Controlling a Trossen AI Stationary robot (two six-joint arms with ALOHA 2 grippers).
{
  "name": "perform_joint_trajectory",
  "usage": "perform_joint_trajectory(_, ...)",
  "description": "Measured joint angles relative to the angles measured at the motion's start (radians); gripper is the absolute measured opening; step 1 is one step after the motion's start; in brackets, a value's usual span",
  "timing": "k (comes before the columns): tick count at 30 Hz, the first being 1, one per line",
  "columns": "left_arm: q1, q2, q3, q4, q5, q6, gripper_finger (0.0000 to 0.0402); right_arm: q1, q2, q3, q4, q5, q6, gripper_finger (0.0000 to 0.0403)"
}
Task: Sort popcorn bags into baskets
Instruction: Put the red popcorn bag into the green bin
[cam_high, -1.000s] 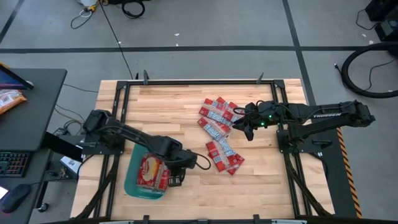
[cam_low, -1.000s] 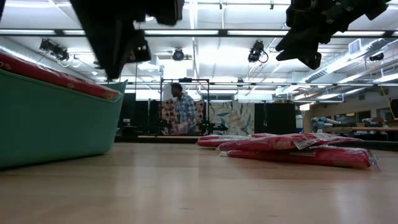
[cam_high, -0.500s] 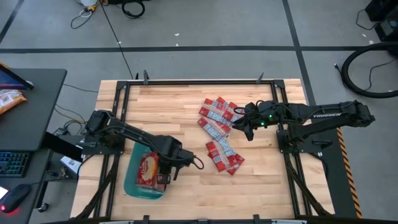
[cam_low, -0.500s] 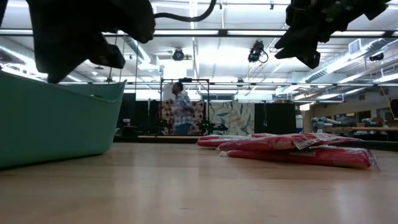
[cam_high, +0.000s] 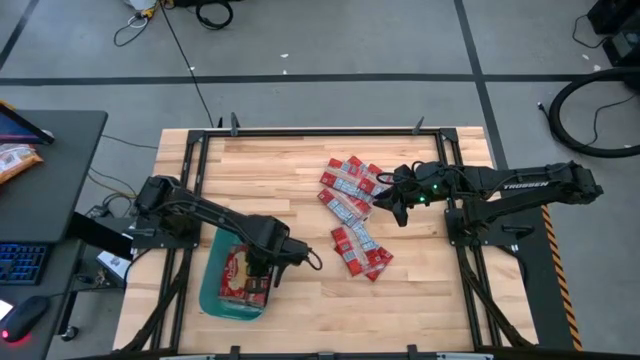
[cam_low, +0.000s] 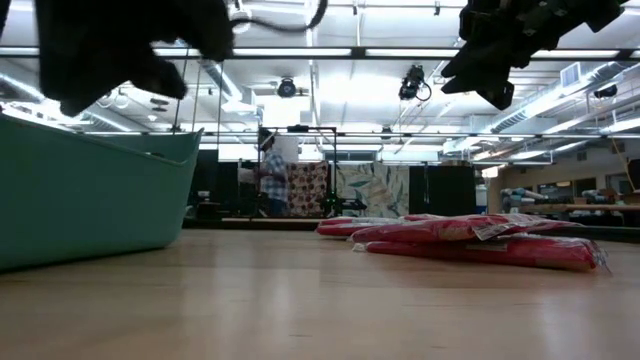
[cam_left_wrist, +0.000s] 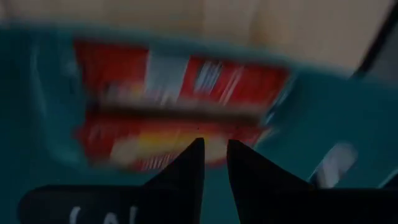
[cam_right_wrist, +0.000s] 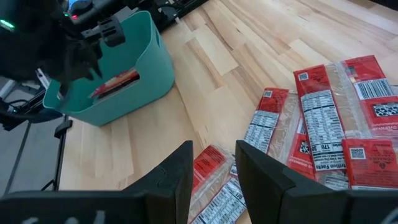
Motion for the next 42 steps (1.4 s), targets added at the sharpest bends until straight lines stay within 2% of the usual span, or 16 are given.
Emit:
perform_joint_trajectory(5, 0.012, -0.016, 0.001, 0.203, -0.009, -0.072, 0.0073, 0.001, 0.0, 0.0, -0.034, -0.004, -0.002, 0.0125)
perform_joint_trajectory(9, 0.026, -0.017, 0.049, 0.322, -0.037, -0.108, 0.0073, 0.015, 0.01, -0.003, -0.085, 0.0, -0.002, 0.0125)
perform_joint_trajectory(13, 0.051, -0.016, 0.097, 0.485, -0.23, -0.095, 0.0073, 0.016, 0.052, -0.011, -0.115, -0.001, 0.016, 0.0125)
perform_joint_trajectory(18, 0.057, -0.004, 0.114, 0.682, -0.506, 0.128, 0.0083, 0.015, 0.112, -0.012, -0.125, -0.026, 0.021, 0.0125)
perform_joint_trajectory(20, 0.056, 0.024, 0.114, 0.744, -0.579, 0.193, 0.0097, 0.015, 0.126, -0.012, -0.127, -0.06, 0.051, 0.0125)
perform_joint_trajectory(22, 0.063, 0.051, 0.113, 0.797, -0.571, 0.212, 0.0114, 0.015, 0.129, -0.012, -0.156, -0.092, 0.088, 0.0125)
perform_joint_trajectory(27, 0.074, 0.129, 0.113, 0.869, -0.471, 0.209, 0.0155, 0.023, 0.088, -0.013, -0.319, -0.138, 0.154, 0.0125)
perform_joint_trajectory(33, 0.072, 0.206, 0.113, 0.877, -0.416, 0.278, 0.0169, 0.026, -0.079, -0.013, -0.427, -0.055, 0.231, 0.0125)
perform_joint_trajectory(37, 0.066, 0.256, 0.112, 0.888, -0.432, 0.404, 0.0169, 0.027, -0.172, -0.012, -0.424, -0.021, 0.263, 0.0125)
perform_joint_trajectory(42, 0.065, 0.308, 0.111, 0.914, -0.515, 0.682, 0.0169, 0.027, -0.229, -0.012, -0.389, -0.016, 0.283, 0.0125)
